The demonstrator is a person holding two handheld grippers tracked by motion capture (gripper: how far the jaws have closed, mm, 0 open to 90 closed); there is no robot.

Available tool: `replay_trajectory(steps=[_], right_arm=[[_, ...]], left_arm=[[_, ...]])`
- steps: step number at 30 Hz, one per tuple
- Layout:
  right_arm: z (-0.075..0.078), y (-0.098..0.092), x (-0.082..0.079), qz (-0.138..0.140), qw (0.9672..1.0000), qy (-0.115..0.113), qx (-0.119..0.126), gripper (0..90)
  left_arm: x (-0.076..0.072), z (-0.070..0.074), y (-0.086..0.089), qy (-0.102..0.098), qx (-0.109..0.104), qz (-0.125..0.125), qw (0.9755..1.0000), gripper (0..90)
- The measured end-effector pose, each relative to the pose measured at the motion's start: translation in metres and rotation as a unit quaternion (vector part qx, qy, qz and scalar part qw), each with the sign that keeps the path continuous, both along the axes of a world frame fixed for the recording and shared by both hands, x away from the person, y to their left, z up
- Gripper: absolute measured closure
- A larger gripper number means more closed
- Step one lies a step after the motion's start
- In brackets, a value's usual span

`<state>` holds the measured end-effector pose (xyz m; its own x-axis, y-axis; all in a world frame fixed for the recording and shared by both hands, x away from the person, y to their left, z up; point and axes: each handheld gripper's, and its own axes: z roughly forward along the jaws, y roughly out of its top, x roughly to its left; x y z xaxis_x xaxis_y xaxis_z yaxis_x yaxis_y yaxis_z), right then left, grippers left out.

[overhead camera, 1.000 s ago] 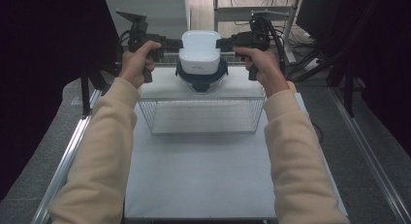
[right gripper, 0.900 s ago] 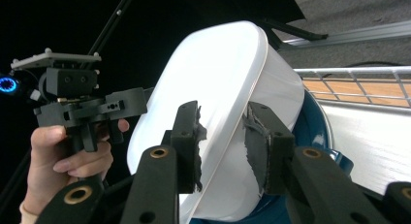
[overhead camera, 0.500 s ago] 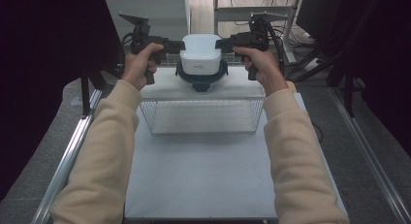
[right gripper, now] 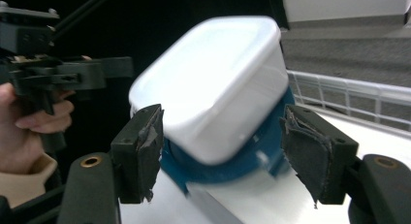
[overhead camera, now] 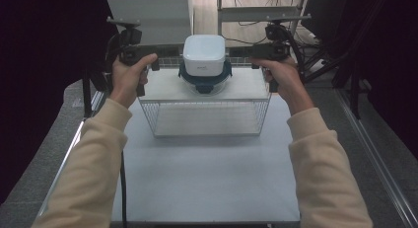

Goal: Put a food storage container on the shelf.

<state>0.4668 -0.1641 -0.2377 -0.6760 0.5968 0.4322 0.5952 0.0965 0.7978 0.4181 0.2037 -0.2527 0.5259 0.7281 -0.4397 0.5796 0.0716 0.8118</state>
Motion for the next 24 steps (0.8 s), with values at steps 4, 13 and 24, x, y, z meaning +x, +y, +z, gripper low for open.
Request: replay_trajectory(steps=[4, 13, 24], right_arm=[[-0.008, -0.014, -0.02, 0.005, 0.9997, -0.02, -0.016, 30.0], [-0.053, -0.037, -0.064, 0.015, 0.9966, -0.043, -0.069, 28.4], [-0.122, -0.05, -0.119, 0.011, 0.9918, -0.061, -0.112, 26.2]], left_arm=[[-0.021, -0.006, 0.001, -0.018, 0.021, -0.005, 0.9996, 28.4], [-0.092, -0.058, -0.008, -0.058, 0.113, -0.019, 0.9917, 27.2], [-0.128, -0.137, 0.0, -0.025, 0.118, -0.014, 0.9926, 27.9]])
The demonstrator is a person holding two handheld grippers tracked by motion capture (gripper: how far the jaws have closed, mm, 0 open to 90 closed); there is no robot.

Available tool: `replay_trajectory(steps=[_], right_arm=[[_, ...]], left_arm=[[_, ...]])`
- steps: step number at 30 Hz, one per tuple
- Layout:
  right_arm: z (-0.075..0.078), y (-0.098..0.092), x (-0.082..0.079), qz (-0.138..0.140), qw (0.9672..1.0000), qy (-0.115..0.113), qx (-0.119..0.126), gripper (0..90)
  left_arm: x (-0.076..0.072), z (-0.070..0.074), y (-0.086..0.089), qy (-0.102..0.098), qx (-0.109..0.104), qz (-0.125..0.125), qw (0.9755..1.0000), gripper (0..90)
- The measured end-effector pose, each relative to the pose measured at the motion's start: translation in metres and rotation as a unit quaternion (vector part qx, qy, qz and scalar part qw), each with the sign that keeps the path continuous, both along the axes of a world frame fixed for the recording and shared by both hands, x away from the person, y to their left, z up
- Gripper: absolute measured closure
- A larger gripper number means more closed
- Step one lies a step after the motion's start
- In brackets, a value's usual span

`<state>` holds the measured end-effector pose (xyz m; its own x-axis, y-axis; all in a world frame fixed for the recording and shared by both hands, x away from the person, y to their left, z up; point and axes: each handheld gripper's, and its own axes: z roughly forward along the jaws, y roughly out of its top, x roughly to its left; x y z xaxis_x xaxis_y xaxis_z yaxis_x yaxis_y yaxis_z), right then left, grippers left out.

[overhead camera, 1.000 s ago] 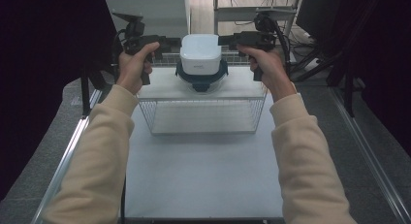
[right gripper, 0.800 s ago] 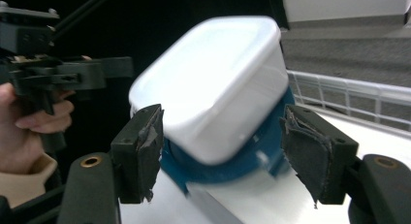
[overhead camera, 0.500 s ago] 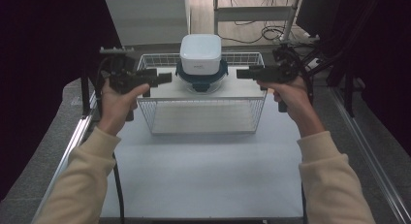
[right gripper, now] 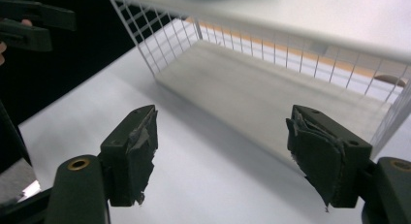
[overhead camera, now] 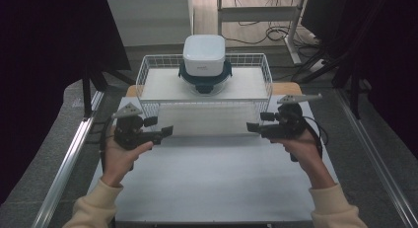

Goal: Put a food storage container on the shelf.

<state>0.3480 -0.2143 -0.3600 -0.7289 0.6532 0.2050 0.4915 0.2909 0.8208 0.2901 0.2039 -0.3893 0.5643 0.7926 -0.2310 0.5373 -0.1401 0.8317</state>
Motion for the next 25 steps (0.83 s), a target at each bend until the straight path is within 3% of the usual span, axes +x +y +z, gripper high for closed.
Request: replay_trajectory(steps=[1, 5, 9, 10, 11, 12, 16, 21, 25], right_arm=[[-0.011, -0.001, -0.011, 0.003, 1.0, -0.002, -0.003, 25.9], [-0.029, -0.003, -0.024, 0.003, 1.0, -0.002, -0.004, 25.8], [-0.064, -0.008, -0.037, -0.001, 0.9996, 0.013, -0.027, 25.7], [-0.064, -0.008, -0.037, -0.001, 0.9996, 0.013, -0.027, 25.7], [-0.073, -0.01, -0.04, -0.004, 0.9993, 0.016, -0.034, 25.8], [-0.076, -0.011, -0.041, -0.005, 0.9992, 0.021, -0.034, 25.8], [-0.08, -0.012, -0.041, -0.01, 0.999, 0.022, -0.038, 25.7], [-0.073, -0.012, -0.046, -0.004, 0.9995, -0.002, -0.032, 25.2], [-0.075, -0.012, -0.046, -0.004, 0.9994, -0.002, -0.033, 24.4]], left_arm=[[-0.005, -0.014, 0.003, 0.015, -0.01, -0.002, 0.9998, 27.8], [-0.013, -0.031, 0.006, 0.029, -0.015, -0.002, 0.9995, 27.7], [-0.022, -0.053, 0.003, 0.043, -0.003, -0.011, 0.999, 27.6], [-0.024, -0.056, 0.002, 0.047, -0.002, -0.013, 0.9988, 27.6], [-0.025, -0.061, 0.0, 0.05, 0.005, -0.014, 0.9987, 27.6], [-0.027, -0.065, -0.002, 0.053, 0.017, -0.018, 0.9983, 27.6], [-0.028, -0.066, -0.003, 0.052, 0.018, -0.018, 0.9983, 27.6], [-0.025, -0.068, -0.003, 0.057, 0.006, -0.017, 0.9982, 27.0], [-0.024, -0.073, -0.001, 0.064, 0.004, -0.011, 0.9979, 25.3]])
